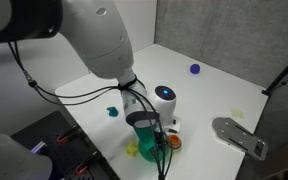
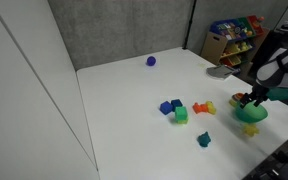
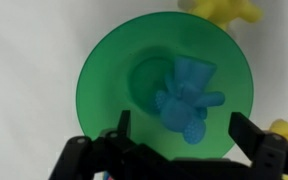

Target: Remove the yellow and blue toys from the bowl and place them on the table

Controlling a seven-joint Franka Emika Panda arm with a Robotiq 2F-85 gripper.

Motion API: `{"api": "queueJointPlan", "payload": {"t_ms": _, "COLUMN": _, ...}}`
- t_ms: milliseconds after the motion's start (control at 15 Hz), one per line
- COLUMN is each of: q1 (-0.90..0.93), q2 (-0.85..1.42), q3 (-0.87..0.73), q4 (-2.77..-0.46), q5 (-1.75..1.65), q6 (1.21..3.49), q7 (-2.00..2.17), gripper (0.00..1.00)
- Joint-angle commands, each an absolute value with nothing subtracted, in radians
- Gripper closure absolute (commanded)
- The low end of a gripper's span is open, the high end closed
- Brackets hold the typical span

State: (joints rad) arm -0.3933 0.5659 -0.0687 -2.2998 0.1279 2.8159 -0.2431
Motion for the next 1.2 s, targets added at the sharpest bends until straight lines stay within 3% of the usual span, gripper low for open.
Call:
{"api": "queueJointPlan", "payload": {"t_ms": 0, "q1": -0.433, "q2": 0.606, "q3": -0.036, "q4": -2.266, "q5": 0.149, "q6": 2.833, "q7": -0.255, "gripper": 0.0}}
{"api": "queueJointPlan", "payload": {"t_ms": 733, "q1": -0.607, "q2": 0.684, "q3": 0.115, "q4": -2.26, "q5": 0.143, "q6": 2.953, "q7": -0.361, "gripper": 0.0}}
{"api": "queueJointPlan", "payload": {"t_ms": 800, "q1": -0.624, "q2": 0.689, "q3": 0.127, "q4": -2.26, "q5": 0.135, "q6": 2.962, "q7": -0.367, "gripper": 0.18}}
{"api": "queueJointPlan", "payload": {"t_ms": 1133, "q1": -0.674, "q2": 0.691, "q3": 0.159, "q4": -2.266, "q5": 0.113, "q6": 2.975, "q7": -0.377, "gripper": 0.6}}
